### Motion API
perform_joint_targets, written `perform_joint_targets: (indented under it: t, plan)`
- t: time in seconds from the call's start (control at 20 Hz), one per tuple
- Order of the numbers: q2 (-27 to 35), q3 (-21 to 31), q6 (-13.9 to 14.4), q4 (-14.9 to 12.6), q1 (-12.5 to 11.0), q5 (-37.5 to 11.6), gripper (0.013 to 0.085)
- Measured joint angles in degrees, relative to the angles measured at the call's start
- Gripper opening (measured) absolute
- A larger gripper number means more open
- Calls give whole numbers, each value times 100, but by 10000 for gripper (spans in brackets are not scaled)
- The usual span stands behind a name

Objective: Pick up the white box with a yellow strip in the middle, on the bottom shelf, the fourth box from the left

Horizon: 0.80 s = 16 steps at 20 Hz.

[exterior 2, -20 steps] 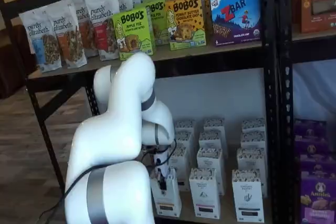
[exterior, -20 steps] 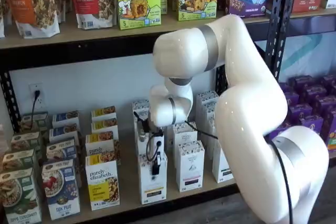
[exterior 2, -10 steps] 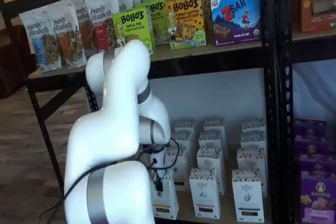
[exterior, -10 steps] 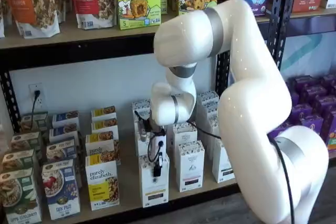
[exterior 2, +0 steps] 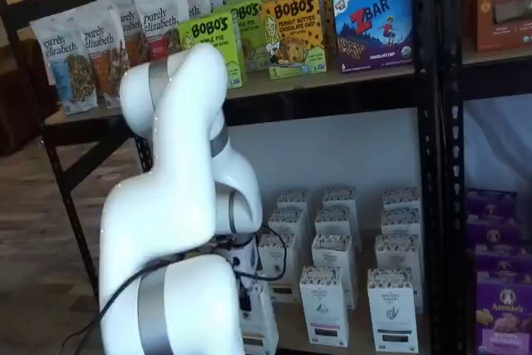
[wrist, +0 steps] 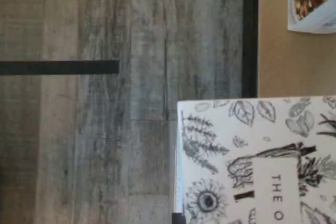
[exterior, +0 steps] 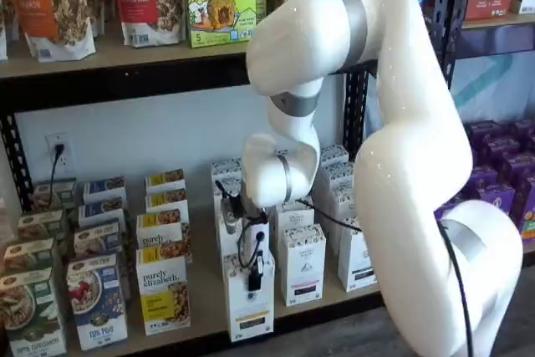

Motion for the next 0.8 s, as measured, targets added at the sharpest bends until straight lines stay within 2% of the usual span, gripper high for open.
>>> perform_joint_targets:
  t: [0.25,0.45,0.8]
  plan:
    - [-405,571,280,-198,101,-255,490]
    - [-763,961,538,-401,167,-260,490]
    - [-1619,1768,629,-357,298,-361,490]
